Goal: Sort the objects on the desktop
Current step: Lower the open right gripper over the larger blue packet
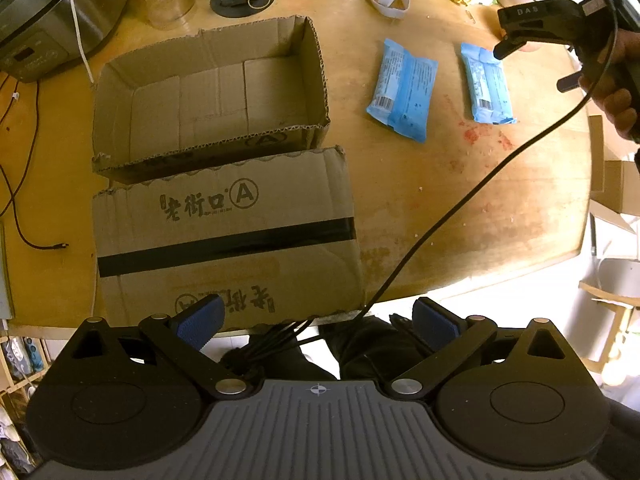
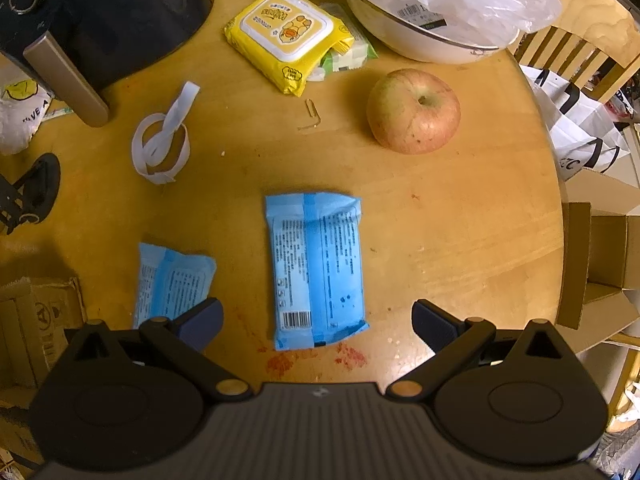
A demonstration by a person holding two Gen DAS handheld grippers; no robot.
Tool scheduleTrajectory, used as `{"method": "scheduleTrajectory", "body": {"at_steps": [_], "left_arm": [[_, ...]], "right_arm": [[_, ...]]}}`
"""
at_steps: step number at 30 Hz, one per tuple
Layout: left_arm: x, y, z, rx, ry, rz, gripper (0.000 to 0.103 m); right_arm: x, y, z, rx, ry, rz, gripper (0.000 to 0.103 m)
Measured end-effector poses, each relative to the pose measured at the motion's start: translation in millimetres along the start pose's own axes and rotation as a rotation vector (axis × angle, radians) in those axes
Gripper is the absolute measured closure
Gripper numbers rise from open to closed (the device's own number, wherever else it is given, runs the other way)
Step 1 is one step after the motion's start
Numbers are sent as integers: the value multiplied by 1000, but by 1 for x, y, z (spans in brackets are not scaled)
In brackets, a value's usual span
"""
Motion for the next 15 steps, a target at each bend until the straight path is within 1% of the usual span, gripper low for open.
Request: {"method": "scheduleTrajectory", "body": {"at_steps": [7, 15], "left_arm": [[1, 0, -3, -7, 4, 1, 0], [0, 0, -5, -17, 8, 3, 0]], "right_arm": [[6, 2, 9, -16, 7, -3, 0], [14, 3, 12, -35, 15, 22, 0]]}}
Point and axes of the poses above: each gripper's, at about its wrist camera, not at the fingertips, and x roughly the way its jaws point, y to its left, z to its top, the point moved 8 cm from there along x, roughly the way its jaws point, and after that the axes turned 10 degrees about z, right-handed, at the moved point
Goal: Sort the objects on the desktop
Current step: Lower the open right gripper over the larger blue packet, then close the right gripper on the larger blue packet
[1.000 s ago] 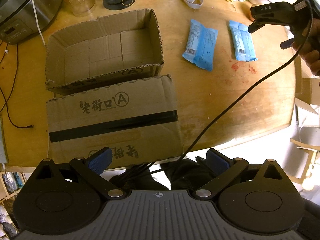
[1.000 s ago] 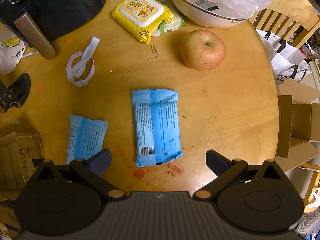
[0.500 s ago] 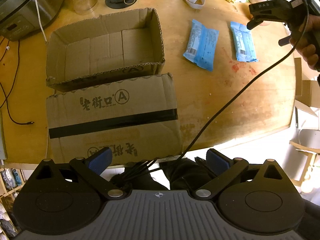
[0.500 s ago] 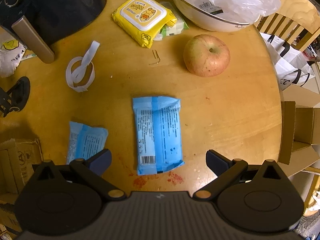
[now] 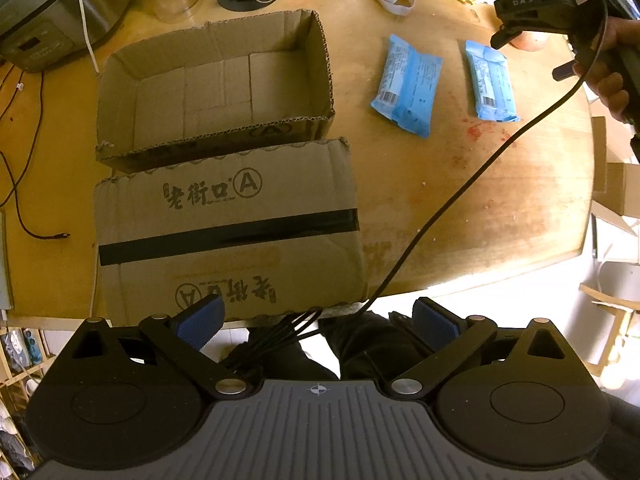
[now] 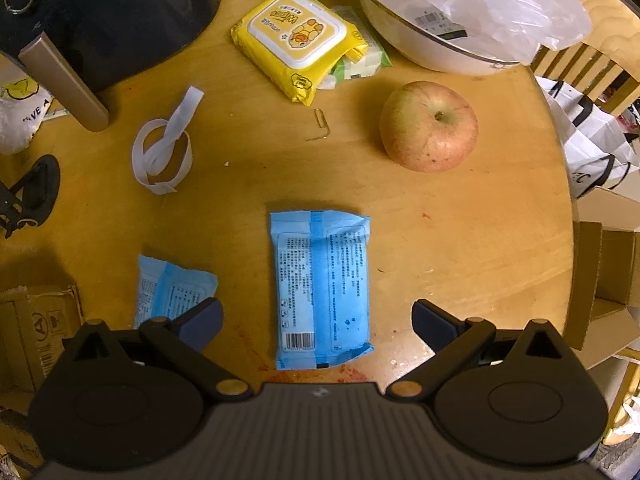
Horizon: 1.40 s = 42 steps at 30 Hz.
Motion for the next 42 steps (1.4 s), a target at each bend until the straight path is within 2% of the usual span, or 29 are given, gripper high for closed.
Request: {"method": "scheduleTrajectory", "body": {"at_steps": [9, 29, 42], "left_arm": [[-1, -2, 0, 3, 2, -1, 0], [0, -6, 2, 1, 7, 0, 0], [4, -6, 1, -6, 22, 1, 0]], "right_arm": [[9, 2, 2, -29, 7, 31, 0], [47, -5, 0, -45, 32, 20, 0], [82, -14, -5, -21, 49, 16, 7]]}}
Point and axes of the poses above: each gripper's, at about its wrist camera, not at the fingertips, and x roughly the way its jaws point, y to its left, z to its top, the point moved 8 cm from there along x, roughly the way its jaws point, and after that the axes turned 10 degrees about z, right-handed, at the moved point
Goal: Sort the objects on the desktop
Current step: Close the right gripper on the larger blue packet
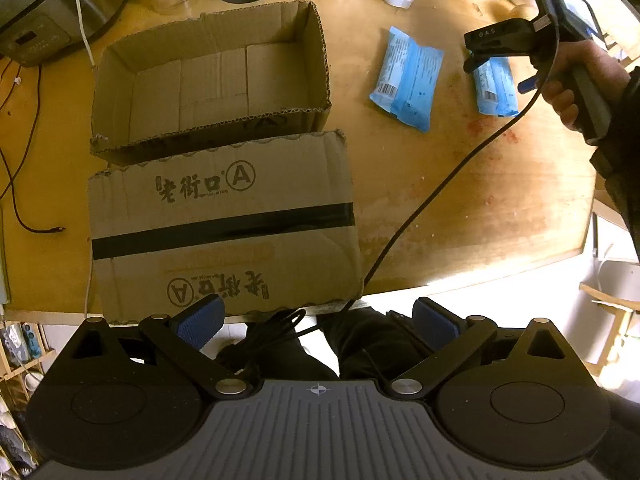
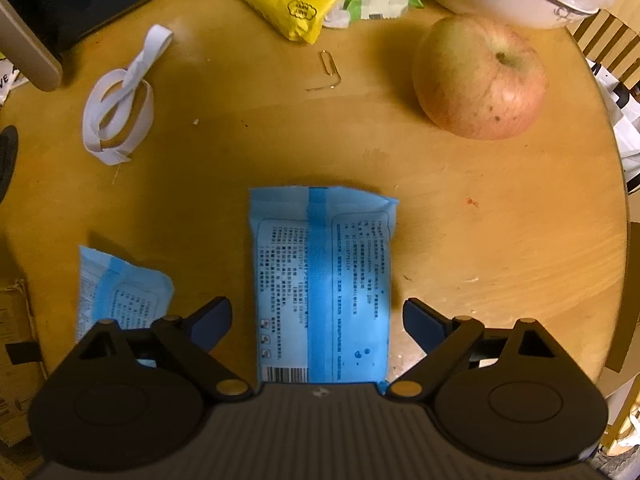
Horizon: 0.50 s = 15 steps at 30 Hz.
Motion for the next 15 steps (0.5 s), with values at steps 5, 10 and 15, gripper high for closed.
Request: {"method": "scheduleTrajectory", "body": {"at_steps": [5, 10, 15], "left_arm": [[1, 0, 0, 0, 5, -1, 0], [2, 0, 0, 1, 6, -2, 0], [2, -1, 1, 7, 6, -5, 0]], "right_arm": [[5, 0, 0, -1, -6, -7, 8], [4, 0, -1, -2, -19, 2, 14], [-1, 3, -1, 0, -37, 3, 31]]}}
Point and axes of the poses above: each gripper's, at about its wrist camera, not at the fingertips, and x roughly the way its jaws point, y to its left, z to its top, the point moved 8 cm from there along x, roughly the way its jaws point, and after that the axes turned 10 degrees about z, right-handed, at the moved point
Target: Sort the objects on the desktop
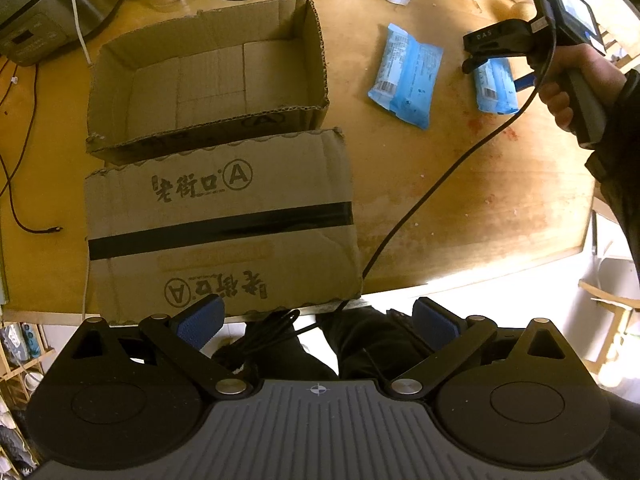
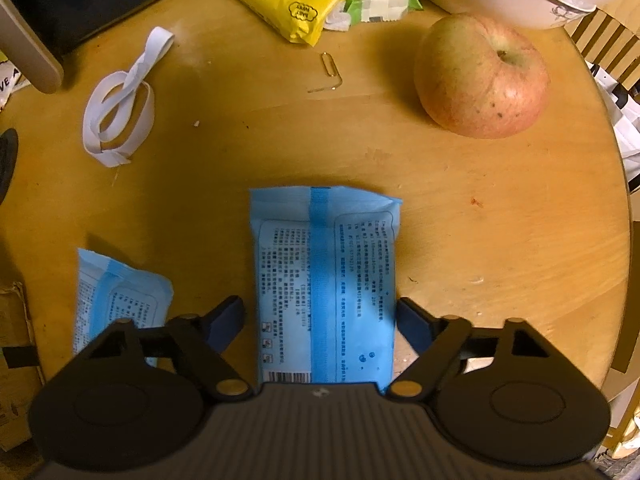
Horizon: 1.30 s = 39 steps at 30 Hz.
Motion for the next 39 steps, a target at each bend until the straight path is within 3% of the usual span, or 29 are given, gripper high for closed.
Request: {"method": "scheduleTrajectory", "body": {"at_steps": [19, 39], "left_arm": [[-1, 3, -2, -1, -7, -5, 0], [-3, 9, -7, -6, -20, -13, 0]], "right_arm": [[-4, 4, 2, -6, -4, 2, 41], [-40, 4, 6, -35, -9, 17, 41]]}}
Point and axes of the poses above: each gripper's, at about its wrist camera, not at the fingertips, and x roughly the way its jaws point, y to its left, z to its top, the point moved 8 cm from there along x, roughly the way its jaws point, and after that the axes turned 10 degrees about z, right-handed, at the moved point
